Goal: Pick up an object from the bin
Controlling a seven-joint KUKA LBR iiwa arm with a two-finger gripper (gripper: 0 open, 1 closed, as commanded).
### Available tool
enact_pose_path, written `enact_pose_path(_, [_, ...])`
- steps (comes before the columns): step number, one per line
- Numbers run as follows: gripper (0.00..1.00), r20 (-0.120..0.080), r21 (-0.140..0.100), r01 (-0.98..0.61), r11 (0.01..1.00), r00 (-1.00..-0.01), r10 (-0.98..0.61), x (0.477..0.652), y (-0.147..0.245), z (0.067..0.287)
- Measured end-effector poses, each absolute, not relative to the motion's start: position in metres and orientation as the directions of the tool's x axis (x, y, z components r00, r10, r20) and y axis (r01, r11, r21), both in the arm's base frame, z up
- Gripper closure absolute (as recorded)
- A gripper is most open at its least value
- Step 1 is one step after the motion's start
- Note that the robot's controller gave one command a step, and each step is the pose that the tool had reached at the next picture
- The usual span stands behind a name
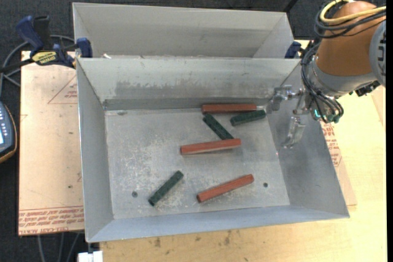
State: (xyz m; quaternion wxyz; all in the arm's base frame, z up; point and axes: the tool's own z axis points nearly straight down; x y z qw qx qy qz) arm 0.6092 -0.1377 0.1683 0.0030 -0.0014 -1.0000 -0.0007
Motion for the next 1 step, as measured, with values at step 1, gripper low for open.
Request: enact_pose_path(1, [0.0, 0.005, 0.005, 0.055, 0.998, -0.998, 0.055, 0.5742, -0.0804, 0.1353])
